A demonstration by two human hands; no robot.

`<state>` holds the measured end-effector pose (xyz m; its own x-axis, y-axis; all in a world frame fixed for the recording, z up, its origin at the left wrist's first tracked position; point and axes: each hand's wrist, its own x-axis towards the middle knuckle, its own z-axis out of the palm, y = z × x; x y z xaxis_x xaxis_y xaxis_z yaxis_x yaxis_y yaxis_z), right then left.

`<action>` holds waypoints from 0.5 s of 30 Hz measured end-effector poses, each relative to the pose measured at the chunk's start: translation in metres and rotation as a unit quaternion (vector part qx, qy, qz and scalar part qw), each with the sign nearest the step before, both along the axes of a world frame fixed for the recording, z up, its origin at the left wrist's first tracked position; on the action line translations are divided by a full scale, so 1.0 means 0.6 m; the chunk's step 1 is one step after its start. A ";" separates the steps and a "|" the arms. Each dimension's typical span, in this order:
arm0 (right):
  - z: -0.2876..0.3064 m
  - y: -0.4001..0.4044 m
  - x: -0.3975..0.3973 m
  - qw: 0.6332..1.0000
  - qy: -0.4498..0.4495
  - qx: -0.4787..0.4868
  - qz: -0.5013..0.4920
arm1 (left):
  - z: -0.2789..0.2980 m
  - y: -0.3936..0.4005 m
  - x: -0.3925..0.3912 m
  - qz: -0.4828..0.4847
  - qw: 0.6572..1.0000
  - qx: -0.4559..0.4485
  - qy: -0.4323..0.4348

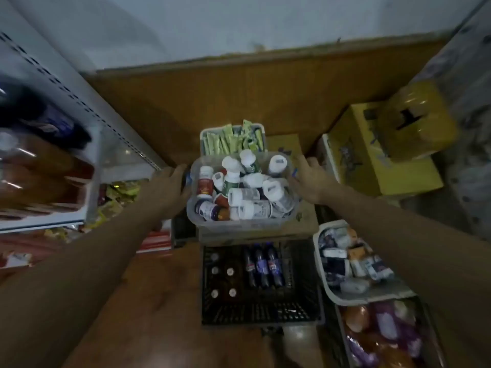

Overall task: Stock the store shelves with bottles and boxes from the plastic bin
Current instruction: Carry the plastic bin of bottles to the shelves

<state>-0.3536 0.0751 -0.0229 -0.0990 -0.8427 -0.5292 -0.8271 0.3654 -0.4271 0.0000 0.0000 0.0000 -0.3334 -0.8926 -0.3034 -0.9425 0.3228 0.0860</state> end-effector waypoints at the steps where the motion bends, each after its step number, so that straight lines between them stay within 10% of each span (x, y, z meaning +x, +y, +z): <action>1: -0.023 -0.010 0.004 1.000 -0.012 -0.008 -0.014 | -0.028 -0.012 -0.005 -0.003 1.000 0.000 0.002; 15: -0.196 -0.038 0.033 0.968 -0.065 -0.044 -0.240 | -0.257 -0.078 -0.032 0.221 0.957 0.105 0.156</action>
<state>-0.3336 0.0524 -0.1403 -0.4275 -0.7591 -0.4910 -0.5085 0.6509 -0.5637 -0.0193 -0.0470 -0.1541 -0.0408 -0.8980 -0.4380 -0.9012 -0.1563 0.4043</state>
